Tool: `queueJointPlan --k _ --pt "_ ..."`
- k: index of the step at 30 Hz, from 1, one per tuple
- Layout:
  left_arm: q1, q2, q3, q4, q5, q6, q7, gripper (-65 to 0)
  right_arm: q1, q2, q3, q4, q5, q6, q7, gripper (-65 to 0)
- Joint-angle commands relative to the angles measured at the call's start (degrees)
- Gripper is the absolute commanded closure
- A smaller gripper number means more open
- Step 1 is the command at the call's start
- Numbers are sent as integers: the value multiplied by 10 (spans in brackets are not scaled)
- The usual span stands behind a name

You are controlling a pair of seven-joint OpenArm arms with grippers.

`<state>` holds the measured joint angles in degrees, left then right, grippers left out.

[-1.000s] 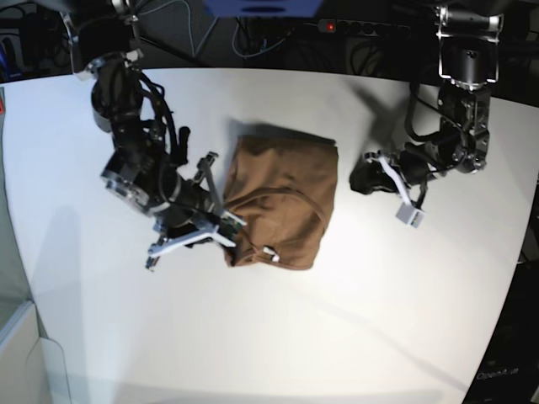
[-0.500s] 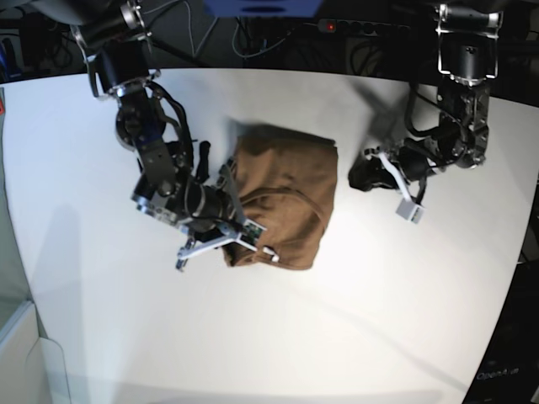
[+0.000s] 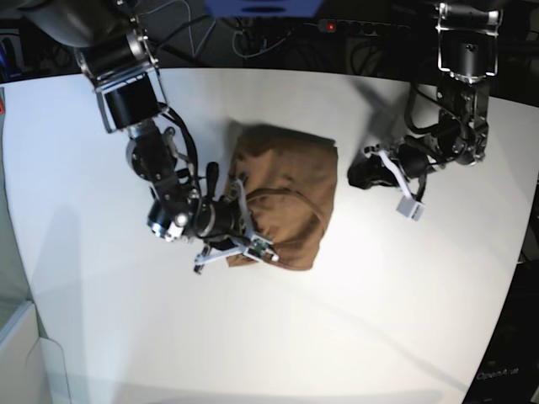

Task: Fold the T-shirt properly
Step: 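Tuck the bundle's loose edge under with the right gripper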

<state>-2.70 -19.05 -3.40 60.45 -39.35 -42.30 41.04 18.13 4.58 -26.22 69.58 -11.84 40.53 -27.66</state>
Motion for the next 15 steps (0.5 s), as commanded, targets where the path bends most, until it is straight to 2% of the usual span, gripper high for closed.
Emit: queueJointPlan --k 1,8,13,15 --pt "15 -6 4 -9 71 23 66 -20 27 -3 2 -11 3 -5 23 -55" --pt "25 -6 4 -7 71 23 66 -20 66 -1 2 -86 3 -5 51 -55" --pt "25 -3 4 -7 72 23 66 -20 65 -1 2 -78 2 -5 50 -55" --pt "25 -2 4 -8 73 23 66 -20 55 9 2 -41 2 -5 47 -55"
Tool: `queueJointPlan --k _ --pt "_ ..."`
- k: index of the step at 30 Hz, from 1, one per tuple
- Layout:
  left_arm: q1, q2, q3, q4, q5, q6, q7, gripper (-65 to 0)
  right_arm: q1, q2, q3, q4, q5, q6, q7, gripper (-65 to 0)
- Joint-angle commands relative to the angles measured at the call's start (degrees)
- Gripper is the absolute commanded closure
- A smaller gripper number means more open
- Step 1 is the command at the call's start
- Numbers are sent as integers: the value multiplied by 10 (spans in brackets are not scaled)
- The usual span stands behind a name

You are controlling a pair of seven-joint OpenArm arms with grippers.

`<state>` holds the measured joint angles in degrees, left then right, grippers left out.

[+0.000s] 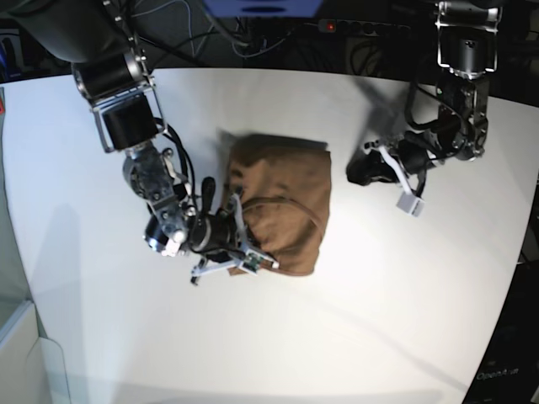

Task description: Fold the T-shirt properly

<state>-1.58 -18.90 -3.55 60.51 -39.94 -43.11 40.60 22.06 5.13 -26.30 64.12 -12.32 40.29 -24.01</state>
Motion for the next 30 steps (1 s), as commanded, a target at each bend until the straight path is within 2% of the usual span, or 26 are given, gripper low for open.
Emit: queueJointPlan --k 1,6,12,16,19,24,28,30 --pt "14 -3 5 -9 82 31 70 -20 7 14 2 39 7 -3 5 -55" --pt "13 -3 5 -11 82 31 68 -20 -24 43 2 179 7 -3 -50 -55" --pt "14 -7 5 -7 77 31 70 -20 -69 76 13 281 6 -3 -110 -55" --pt "29 -9 5 5 77 31 70 -20 -140 109 38 375 6 -3 -136 -55" --pt "59 -19 -18 74 78 31 70 -20 -206 128 78 447 6 -3 -164 -55" --pt "111 -24 -79 165 83 31 71 -20 -327 132 172 477 6 -3 -141 -55" --pt "139 -31 -118 177 83 31 71 -20 -425 128 238 477 6 -3 -79 -54" --pt "156 -42 -127 187 78 31 71 -20 -463 113 271 477 6 -3 -51 -54"
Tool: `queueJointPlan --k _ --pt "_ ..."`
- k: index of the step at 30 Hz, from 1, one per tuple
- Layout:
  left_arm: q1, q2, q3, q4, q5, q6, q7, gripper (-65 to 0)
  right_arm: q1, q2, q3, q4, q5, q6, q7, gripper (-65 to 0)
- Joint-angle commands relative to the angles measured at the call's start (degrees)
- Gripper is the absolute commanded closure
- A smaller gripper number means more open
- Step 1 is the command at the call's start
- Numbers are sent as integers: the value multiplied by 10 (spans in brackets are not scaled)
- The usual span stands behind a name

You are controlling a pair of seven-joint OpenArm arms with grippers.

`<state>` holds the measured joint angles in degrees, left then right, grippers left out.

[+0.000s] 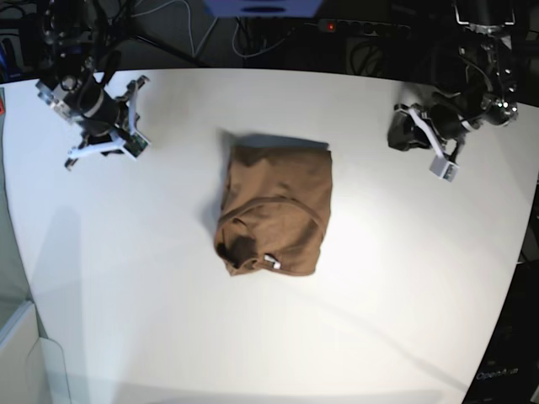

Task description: Fold the T-shirt properly

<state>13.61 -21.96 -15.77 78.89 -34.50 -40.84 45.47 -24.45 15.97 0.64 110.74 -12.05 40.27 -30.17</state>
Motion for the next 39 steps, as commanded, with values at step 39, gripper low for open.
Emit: queueJointPlan --k 39 --pt "256 126 -31 142 348 8 -38 -20 -181 -165 288 -317 4 -3 408 -54"
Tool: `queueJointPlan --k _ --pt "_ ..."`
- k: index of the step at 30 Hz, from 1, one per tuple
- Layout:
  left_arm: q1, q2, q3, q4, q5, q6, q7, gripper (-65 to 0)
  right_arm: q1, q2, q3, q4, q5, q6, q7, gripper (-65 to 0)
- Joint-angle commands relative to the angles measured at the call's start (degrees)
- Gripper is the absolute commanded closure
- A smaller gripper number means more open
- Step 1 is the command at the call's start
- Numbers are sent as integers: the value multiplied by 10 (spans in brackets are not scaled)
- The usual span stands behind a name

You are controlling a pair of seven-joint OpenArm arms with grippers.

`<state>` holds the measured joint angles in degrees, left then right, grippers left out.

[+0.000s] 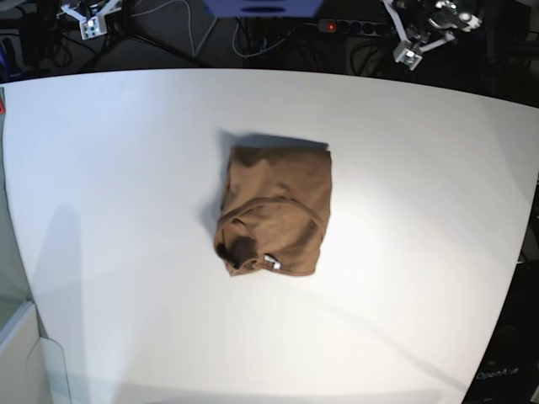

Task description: Fold the T-shirt properly

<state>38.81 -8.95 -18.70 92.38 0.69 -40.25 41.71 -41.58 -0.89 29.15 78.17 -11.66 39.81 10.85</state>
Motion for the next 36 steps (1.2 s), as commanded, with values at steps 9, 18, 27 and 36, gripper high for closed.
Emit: queueJointPlan --k 9,18,27,36 --pt "-93 23 -28 -309 101 2 -156 -20 108 66 11 -314 -1 2 70 -57" --pt "-277 -18 -134 -744 205 2 -425 -20 283 140 -24 -740 -36 2 183 -61" --pt "-335 -5 -118 -890 299 74 -581 -20 356 95 -94 -782 -104 -264 120 -64" --pt "-352 31 -118 -890 299 193 -542 -20 379 85 -82 -779 -103 -402 92 -104"
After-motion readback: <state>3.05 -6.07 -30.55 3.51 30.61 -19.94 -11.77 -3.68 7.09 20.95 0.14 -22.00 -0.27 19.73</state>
